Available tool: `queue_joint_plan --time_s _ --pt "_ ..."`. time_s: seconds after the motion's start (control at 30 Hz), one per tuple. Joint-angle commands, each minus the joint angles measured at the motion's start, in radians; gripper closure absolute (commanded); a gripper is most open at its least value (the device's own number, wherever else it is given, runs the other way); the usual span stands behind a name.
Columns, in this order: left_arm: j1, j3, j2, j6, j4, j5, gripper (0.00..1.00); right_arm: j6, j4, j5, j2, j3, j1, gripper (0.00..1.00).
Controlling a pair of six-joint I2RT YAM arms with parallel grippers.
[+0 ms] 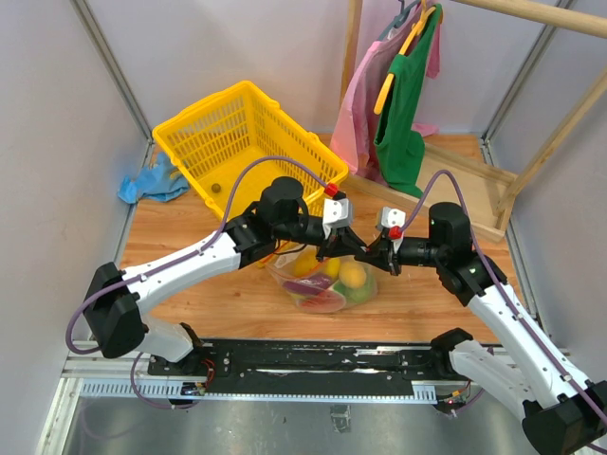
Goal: Place the food in the zip-top bag and seal the zipper
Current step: Zip the zipper food storage bag at the center of the board.
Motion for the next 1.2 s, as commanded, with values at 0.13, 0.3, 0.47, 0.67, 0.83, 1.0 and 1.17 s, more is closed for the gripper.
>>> queue_joint_plan --time_s 0.13,0.3,0.47,0.67,0.83,1.0,1.17 --pt "0.003 0.031 -0.046 0.065 -0.122 -0.058 1.0 0.006 0.021 0.002 -0.005 0.026 -0.028 0.99" --pt "0.005 0.032 -0.058 0.076 -0.177 -0.092 1.0 0.012 0.026 0.004 -0.007 0.026 -0.039 0.99" --pt "0.008 0.028 -0.074 0.087 -0.204 -0.112 1.0 0.016 0.027 -0.016 -0.009 0.028 -0.047 0.99" --pt "0.012 0.029 -0.087 0.103 -0.226 -0.138 1.0 0.023 0.03 -0.005 -0.014 0.03 -0.054 0.99" --pt "0.012 0.056 -0.063 0.101 -0.2 -0.081 1.0 0.037 0.054 -0.058 0.003 0.039 -0.052 0.88" --pt "0.011 0.085 -0.031 0.073 -0.171 -0.032 1.0 0.039 0.067 -0.077 0.026 0.043 -0.039 0.75" --pt "0.011 0.085 -0.021 0.04 -0.133 -0.005 1.0 0.042 0.091 -0.077 0.042 0.032 -0.023 0.69"
